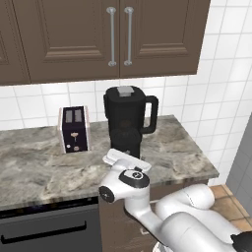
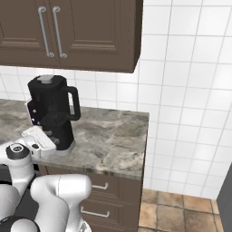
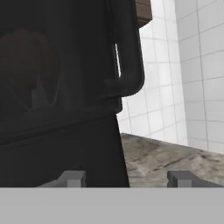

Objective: Open the blender lid, put the tangerine in the blender, close the lid, and start the blender.

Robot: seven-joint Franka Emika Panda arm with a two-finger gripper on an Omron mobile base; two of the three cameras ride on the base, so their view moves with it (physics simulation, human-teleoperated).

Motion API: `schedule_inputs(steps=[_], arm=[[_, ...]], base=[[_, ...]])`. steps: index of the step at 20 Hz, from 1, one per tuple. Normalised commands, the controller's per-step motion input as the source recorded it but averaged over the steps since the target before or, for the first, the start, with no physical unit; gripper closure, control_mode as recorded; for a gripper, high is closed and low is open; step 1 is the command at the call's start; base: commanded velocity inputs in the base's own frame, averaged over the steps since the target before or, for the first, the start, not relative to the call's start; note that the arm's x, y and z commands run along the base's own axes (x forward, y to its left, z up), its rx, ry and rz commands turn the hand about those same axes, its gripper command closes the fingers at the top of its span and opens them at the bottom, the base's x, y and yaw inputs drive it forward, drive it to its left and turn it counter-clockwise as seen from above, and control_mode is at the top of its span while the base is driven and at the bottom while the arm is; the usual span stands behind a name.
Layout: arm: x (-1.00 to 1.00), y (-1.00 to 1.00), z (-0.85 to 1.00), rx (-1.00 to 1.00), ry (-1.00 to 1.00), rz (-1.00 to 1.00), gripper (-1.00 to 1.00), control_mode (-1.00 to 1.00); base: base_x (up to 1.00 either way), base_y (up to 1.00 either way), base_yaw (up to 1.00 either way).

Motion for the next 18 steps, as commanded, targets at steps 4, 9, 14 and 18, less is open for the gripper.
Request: schedule_inputs(steps=[4, 9, 14, 18], arm=[[0.52, 0.02, -0.06, 0.0, -0.01, 0.0, -1.0, -1.0], [0.28, 0.0, 0.0, 0.0, -0.03, 0.0, -1.0, -1.0], [-0.18, 0.0, 0.13, 0.0, -0.11, 0.0, -1.0, -1.0], [-0.57, -0.04, 0.58, 0.0, -0.15, 0.0, -1.0, -1.0]], base=[[0.0, 0.0, 0.0], [0.0, 0.0, 0.0], [0.0, 0.0, 0.0], [0.0, 0.0, 0.0]])
